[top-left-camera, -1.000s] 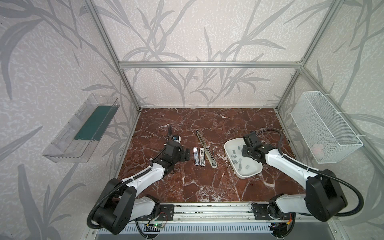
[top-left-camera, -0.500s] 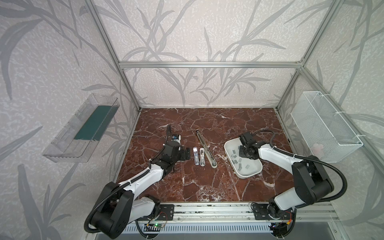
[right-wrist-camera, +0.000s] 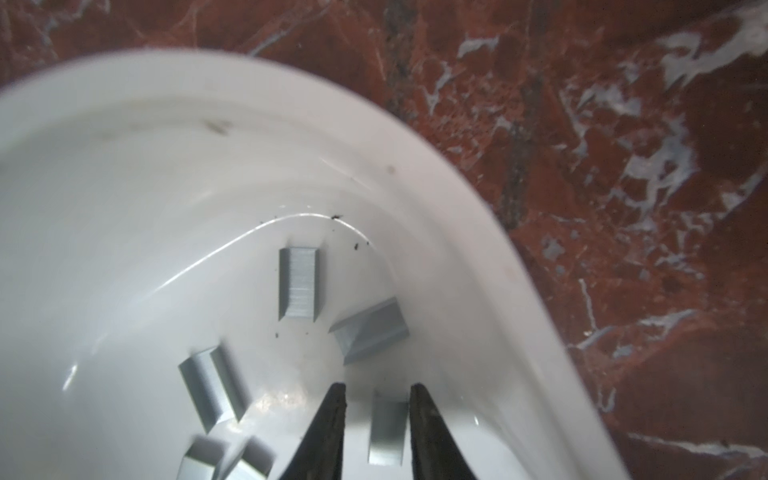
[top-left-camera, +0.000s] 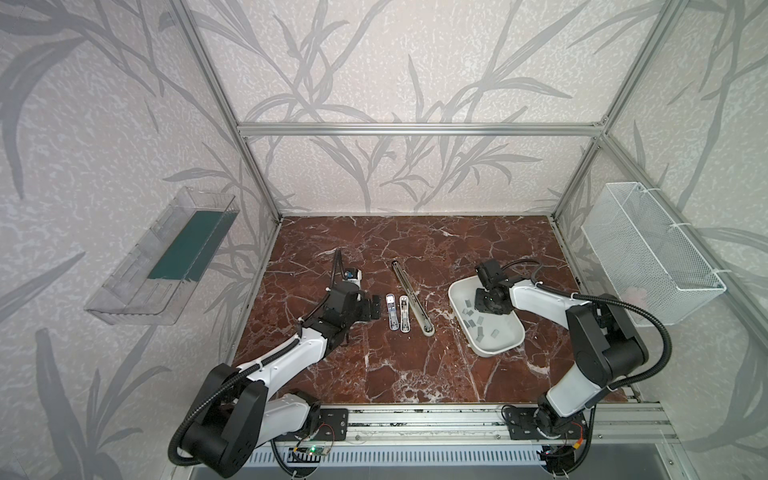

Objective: Load the staples into the stapler

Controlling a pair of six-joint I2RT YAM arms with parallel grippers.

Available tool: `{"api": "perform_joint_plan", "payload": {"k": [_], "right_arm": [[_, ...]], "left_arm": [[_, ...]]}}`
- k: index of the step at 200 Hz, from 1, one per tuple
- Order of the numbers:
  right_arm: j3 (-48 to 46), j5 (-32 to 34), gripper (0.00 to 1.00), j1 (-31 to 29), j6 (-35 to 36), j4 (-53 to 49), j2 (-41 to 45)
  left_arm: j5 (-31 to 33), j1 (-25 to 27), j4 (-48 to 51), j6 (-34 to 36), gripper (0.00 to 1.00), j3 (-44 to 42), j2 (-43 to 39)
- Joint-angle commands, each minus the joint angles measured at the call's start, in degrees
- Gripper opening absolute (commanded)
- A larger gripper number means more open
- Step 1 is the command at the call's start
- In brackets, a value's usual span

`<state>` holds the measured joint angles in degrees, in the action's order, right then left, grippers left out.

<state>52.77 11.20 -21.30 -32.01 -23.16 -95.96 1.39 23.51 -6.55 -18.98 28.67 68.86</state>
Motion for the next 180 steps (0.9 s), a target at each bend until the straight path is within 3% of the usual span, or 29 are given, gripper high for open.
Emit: {"api": "perform_joint_plan", "payload": {"k": [1, 94, 180], "right_arm": [[1.3, -0.4, 0.29, 0.51, -0.86, -0.73, -0.67], [0.64, -0.1, 0.27, 0.73, -1.14, -0.61, -1.07], [0.49, -1.59, 0.19, 0.83, -0.69, -0.51, -1.51]], "left_arm": [[0.54, -0.14, -0.82, 0.79, 0.98, -0.54, -0.23], [0.4, -0.11, -0.57, 1.05, 0.98, 0.34, 1.06], [0.72, -0.17, -0.8, 1.03, 0.98, 0.07, 0.75]]}}
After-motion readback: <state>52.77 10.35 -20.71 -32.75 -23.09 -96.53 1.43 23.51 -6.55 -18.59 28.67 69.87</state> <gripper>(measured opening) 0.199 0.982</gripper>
